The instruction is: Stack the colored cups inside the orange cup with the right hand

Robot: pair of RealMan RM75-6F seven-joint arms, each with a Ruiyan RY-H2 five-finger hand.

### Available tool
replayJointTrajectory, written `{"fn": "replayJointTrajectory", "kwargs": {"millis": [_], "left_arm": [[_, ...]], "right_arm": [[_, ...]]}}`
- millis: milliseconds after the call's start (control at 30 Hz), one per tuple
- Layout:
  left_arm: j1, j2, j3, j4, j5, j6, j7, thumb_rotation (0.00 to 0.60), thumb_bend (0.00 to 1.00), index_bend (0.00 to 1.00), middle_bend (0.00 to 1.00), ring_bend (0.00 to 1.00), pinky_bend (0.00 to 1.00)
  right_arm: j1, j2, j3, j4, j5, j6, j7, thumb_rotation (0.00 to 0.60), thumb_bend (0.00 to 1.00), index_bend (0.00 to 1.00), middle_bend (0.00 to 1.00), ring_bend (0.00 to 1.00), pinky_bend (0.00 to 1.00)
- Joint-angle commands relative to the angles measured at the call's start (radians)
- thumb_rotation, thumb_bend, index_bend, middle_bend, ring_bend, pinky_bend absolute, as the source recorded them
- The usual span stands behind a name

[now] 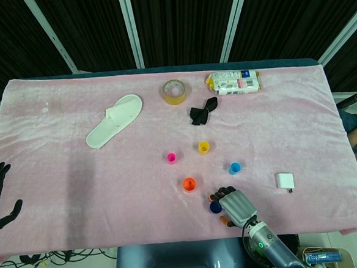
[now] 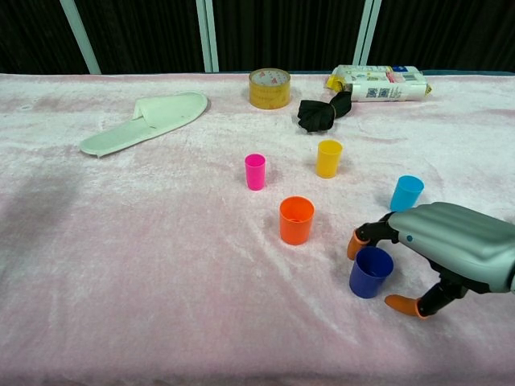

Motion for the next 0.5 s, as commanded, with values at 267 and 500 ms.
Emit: {"fn": "replayJointTrajectory", "kwargs": {"millis": [267,500], "left_arm": [[0.002,0.0,-0.003,-0.001,-0.008,-0.002,0.005,0.6,0.34,0.08,0.05,0.0,0.01],[0.004,0.0,-0.005,-0.003,-0.014,-0.003,0.003,0.6,0.34,0.08,0.05,0.0,0.01]], "right_arm": [[-0.004,-0.011,0.009,0.0,-0.016,0.002,0.02,0.6,0.29,0.47,0.48,0.29,0.26],[0.001,0.009,0.031,-0.041,-0.01,0.005,0.011,0.6,0.31,0.51,0.48,0.3,0.26]]}}
